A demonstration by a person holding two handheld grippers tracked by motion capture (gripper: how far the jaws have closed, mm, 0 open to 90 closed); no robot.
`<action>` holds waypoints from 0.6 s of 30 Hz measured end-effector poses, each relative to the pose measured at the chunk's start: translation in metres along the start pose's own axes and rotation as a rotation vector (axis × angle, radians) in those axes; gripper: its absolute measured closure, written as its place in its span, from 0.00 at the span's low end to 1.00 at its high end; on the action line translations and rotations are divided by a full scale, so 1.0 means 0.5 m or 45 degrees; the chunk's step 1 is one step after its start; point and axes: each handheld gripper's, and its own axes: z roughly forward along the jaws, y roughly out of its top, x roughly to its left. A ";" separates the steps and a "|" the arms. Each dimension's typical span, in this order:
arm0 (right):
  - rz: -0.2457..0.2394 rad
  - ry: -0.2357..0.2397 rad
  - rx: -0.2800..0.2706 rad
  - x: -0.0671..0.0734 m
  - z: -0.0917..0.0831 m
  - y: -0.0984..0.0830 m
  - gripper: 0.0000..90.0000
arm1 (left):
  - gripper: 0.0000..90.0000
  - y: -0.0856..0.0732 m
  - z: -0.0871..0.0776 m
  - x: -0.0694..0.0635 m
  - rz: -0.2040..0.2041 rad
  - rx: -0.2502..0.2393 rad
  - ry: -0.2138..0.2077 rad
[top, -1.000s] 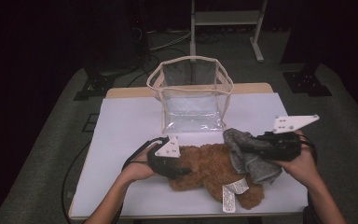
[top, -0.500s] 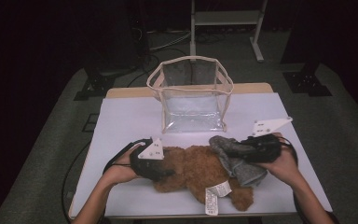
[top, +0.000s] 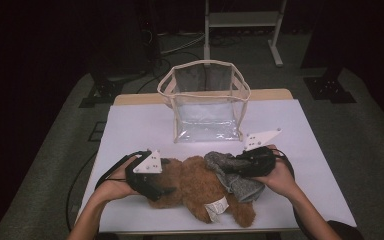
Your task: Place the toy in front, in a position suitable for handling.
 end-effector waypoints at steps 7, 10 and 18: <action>0.019 -0.026 -0.062 -0.006 -0.055 -0.007 0.77 | 0.18 0.053 0.030 -0.014 0.065 -0.081 -0.054; 0.033 -0.051 -0.070 -0.006 -0.082 -0.016 0.77 | 0.17 0.086 0.053 -0.026 0.106 -0.112 -0.085; 0.062 -0.066 -0.092 0.000 -0.120 -0.046 0.77 | 0.12 0.169 0.125 -0.046 0.167 -0.138 -0.165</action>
